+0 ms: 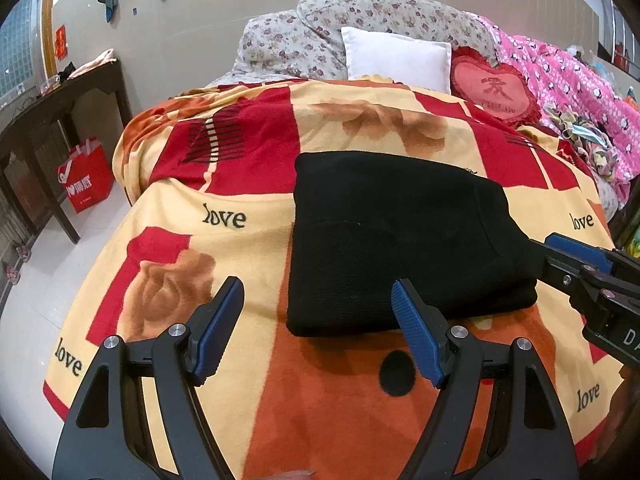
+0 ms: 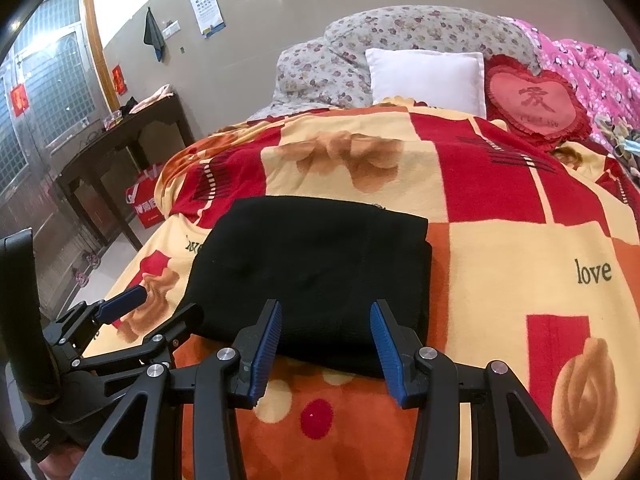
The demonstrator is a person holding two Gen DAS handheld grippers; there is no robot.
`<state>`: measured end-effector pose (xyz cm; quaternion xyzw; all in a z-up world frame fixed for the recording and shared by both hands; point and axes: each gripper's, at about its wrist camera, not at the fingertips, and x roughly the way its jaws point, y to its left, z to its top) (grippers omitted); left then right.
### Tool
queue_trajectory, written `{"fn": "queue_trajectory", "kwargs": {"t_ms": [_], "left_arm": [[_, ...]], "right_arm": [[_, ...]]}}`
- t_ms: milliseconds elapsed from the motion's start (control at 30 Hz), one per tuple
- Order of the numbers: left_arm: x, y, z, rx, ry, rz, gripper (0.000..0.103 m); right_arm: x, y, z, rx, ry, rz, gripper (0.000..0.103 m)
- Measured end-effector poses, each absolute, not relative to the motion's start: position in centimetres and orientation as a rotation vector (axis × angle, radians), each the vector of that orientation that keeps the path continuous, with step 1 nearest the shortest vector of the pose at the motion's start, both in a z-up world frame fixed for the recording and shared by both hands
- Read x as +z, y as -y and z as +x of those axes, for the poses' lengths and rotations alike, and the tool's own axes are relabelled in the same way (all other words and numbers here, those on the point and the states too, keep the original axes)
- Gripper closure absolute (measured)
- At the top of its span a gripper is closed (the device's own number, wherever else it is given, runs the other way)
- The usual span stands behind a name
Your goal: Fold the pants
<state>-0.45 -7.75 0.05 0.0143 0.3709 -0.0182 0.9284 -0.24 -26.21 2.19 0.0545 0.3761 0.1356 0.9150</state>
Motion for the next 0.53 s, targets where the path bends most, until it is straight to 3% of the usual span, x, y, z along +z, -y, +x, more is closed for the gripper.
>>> {"fn": "queue_trajectory", "kwargs": {"t_ms": [533], "left_arm": [[0.2,7.8,-0.6,-0.069,-0.734,-0.003,0.026]], "right_arm": [[1.3,28.6,-0.1,0.234,-0.782,0.132,0.058]]}}
